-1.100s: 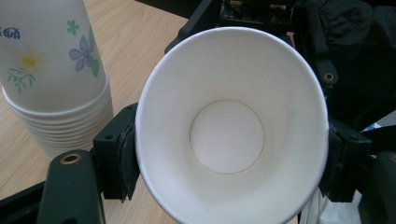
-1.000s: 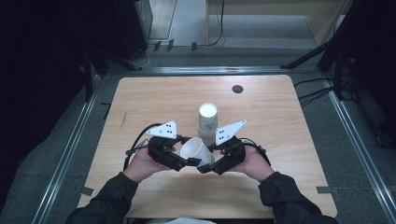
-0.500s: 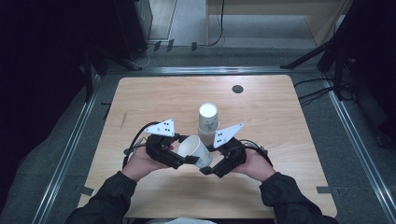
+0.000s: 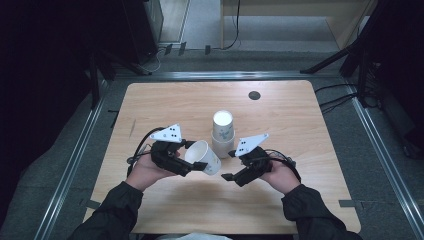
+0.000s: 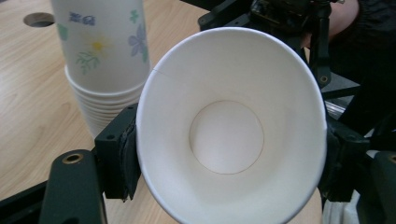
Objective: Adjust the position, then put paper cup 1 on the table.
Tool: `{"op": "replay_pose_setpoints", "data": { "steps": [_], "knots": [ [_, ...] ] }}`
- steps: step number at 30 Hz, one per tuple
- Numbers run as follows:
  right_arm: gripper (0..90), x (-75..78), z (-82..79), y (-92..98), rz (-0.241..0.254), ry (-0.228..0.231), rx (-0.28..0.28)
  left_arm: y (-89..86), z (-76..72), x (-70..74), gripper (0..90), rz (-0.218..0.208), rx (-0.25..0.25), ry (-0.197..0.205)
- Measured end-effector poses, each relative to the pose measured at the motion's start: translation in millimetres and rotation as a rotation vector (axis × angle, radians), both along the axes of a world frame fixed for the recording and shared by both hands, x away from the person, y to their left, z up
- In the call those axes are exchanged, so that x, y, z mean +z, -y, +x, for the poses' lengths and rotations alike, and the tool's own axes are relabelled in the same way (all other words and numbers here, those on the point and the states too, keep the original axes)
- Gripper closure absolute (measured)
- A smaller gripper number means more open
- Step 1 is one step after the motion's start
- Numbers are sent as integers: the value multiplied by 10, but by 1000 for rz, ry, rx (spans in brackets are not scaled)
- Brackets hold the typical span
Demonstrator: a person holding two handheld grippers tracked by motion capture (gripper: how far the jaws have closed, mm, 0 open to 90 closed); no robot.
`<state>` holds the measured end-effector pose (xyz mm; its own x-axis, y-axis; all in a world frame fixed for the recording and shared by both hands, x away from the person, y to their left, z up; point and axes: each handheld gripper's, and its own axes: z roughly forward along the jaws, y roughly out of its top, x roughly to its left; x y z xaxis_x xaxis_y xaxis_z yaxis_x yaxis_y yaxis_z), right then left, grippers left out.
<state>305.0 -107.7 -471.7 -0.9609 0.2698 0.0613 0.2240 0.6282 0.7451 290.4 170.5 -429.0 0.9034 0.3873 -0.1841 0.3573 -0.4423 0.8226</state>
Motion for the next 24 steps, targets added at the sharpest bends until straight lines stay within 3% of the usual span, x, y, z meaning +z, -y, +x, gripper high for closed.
{"op": "replay_pose_setpoints", "data": {
  "steps": [3, 6, 14, 24],
  "knots": [
    [220, 28, -27, 71, 2, 23, -74, -26, 14, -3, 240, 12, 13, 3],
    [220, 41, -70, 144, -8, 68, -105, -65, 31, -5, 240, 26, 28, 9],
    [220, -36, -101, 311, -46, 18, -206, -181, 103, -26, 240, 54, 64, -1],
    [220, -65, 19, 382, -20, -3, -277, -358, 210, -55, 239, 84, 109, -22]
  ]
}}
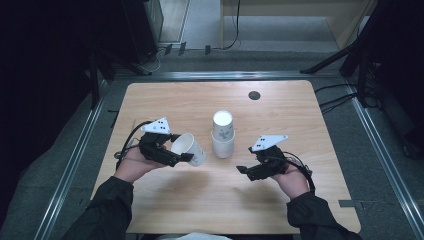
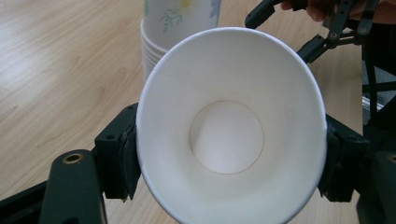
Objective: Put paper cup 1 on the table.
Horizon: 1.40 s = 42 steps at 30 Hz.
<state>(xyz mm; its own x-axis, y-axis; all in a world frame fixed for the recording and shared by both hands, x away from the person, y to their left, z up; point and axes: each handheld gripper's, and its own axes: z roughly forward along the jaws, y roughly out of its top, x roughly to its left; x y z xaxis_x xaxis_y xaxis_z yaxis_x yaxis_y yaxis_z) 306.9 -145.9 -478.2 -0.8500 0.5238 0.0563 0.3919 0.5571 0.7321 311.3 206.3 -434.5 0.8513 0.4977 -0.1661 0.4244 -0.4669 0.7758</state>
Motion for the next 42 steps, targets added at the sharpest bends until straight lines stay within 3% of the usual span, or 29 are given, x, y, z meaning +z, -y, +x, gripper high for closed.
{"op": "replay_pose_setpoints", "data": {
  "steps": [21, 27, 42],
  "knots": [
    [220, -45, 71, 14, 1, -17, -18, -406, 193, -88, 239, 52, 133, -21],
    [220, -50, 70, 3, -1, -22, -12, -547, 241, -111, 239, 82, 194, -34],
    [220, -63, 73, -15, -10, -22, -4, -834, 316, -161, 238, 107, 303, -49]
  ]
}}
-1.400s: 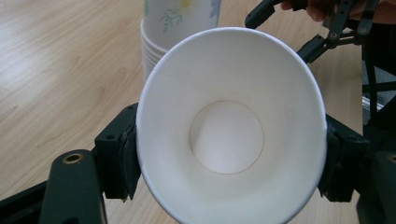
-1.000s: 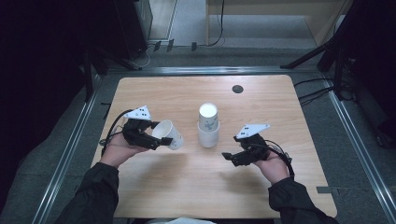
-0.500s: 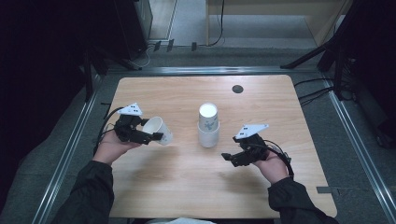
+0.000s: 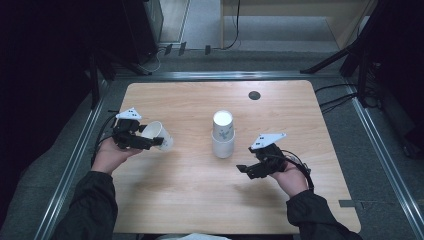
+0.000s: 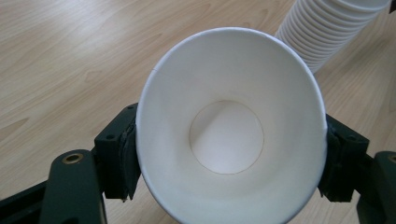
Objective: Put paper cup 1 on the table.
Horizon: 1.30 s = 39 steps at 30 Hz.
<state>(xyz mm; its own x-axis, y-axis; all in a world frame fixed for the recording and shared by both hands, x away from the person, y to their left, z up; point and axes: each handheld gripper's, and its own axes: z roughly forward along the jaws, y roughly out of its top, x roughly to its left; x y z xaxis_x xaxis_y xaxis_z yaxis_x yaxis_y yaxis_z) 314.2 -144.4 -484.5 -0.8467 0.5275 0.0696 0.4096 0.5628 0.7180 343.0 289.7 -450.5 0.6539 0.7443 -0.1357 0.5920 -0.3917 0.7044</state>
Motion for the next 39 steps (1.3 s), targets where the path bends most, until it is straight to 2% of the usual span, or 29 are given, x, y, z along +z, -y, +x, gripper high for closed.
{"op": "replay_pose_setpoints", "data": {
  "steps": [8, 14, 16, 29, 33, 39],
  "knots": [
    [220, -2, -5, -13, -3, 1, 8, -177, 43, -40, 238, 33, 70, -2],
    [220, -4, -9, -30, -1, 2, 16, -303, 83, -79, 231, 25, 123, -22],
    [220, -8, -13, -40, -3, 2, 16, -327, 96, -92, 231, 35, 139, -25],
    [220, -16, -14, -55, -10, 2, 23, -381, 206, -204, 230, 122, 212, -38],
    [220, -18, -12, -60, -12, 0, 25, -331, 249, -231, 226, 156, 222, -11],
    [220, -25, -11, -69, -17, 0, 28, -288, 292, -301, 219, 200, 216, -36]
  ]
}}
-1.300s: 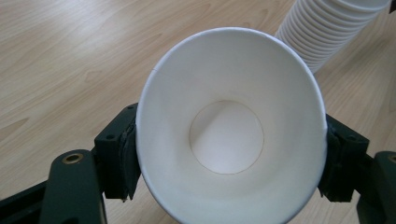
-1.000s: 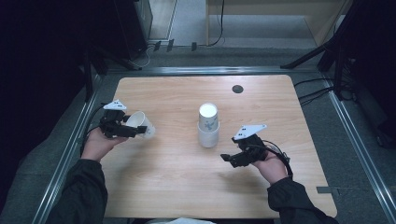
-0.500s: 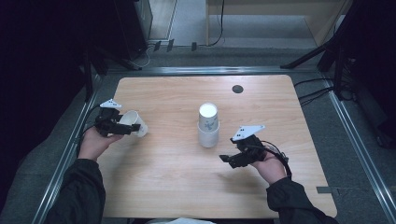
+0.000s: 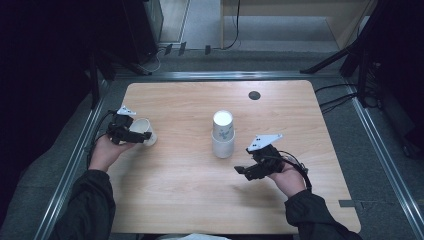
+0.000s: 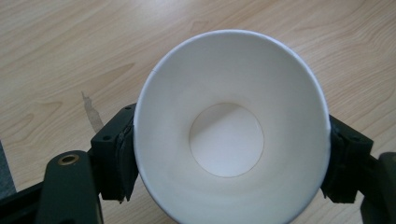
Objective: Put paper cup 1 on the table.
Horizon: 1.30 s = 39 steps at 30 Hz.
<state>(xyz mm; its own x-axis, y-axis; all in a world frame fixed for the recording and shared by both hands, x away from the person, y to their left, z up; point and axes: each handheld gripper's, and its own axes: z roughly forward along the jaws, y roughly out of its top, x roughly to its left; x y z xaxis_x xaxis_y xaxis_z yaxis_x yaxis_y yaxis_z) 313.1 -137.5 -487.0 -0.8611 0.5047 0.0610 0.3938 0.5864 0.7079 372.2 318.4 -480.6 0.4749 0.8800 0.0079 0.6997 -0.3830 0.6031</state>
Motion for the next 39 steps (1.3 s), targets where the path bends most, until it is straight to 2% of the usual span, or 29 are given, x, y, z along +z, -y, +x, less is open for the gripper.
{"op": "replay_pose_setpoints", "data": {
  "steps": [7, 14, 23, 28, 33, 39],
  "knots": [
    [220, -1, -3, -6, 0, 4, 4, 6, 7, -18, 212, -2, 4, -12],
    [220, 0, 0, -4, 0, 4, 4, 19, 15, -41, 207, 0, -13, -33],
    [220, -5, -1, -10, -2, 4, 8, 18, 18, -43, 186, -15, -13, -46],
    [220, -10, -1, -19, -6, 3, 9, 19, 18, -39, 162, -37, -19, -58],
    [220, -8, -2, -19, -3, 7, 12, 18, 10, -22, 139, -56, -21, -60],
    [216, 17, -6, -15, 10, 29, 19, -8, -25, 59, 127, -71, -17, -39]
  ]
}}
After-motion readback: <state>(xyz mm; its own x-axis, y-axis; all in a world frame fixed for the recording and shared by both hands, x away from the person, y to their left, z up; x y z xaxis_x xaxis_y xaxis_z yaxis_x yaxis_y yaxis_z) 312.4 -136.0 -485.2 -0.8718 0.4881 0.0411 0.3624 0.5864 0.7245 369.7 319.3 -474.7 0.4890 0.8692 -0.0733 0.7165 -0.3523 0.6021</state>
